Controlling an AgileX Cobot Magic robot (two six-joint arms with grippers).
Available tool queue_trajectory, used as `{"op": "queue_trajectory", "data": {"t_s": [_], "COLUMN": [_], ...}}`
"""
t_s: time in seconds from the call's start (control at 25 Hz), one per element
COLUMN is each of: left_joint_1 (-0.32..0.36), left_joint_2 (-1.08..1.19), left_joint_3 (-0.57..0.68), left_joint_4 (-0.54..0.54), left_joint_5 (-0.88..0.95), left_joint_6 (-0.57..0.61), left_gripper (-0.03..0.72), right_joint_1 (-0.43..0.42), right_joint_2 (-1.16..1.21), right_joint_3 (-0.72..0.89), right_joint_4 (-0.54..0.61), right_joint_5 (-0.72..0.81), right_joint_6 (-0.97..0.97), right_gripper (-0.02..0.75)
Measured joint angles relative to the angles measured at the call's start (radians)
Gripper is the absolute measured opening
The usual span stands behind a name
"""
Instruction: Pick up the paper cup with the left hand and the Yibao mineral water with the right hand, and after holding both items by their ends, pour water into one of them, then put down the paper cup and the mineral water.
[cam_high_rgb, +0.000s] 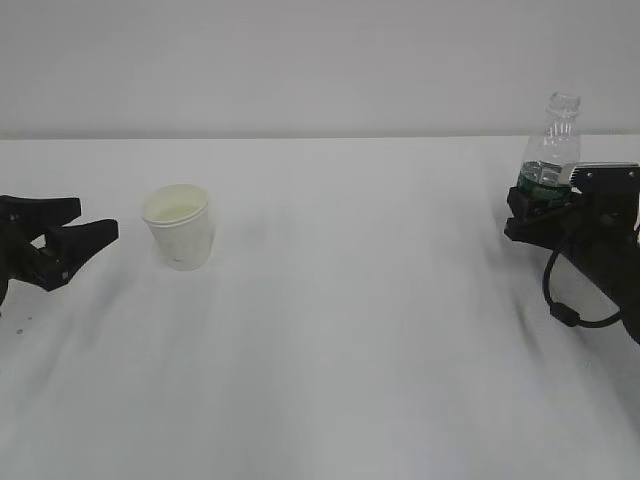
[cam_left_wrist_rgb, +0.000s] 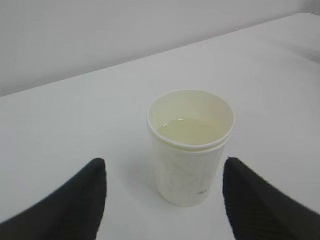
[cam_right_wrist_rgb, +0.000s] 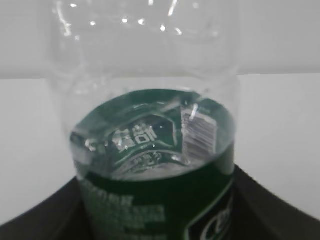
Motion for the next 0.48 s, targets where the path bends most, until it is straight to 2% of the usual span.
{"op": "queue_trajectory", "data": {"t_s": [0.48], "left_joint_1": [0.0], "left_joint_2": [0.0], "left_joint_3": [0.0], "left_joint_4": [0.0], "left_joint_5": [0.0], "left_joint_6": [0.0], "left_gripper": [0.515], "right_joint_1": [0.0], "right_joint_2": [0.003], "right_joint_3": [-0.01], "right_joint_4": [0.003], "right_joint_5": [0.0], "right_joint_6": [-0.018], "right_gripper": [0.462]}}
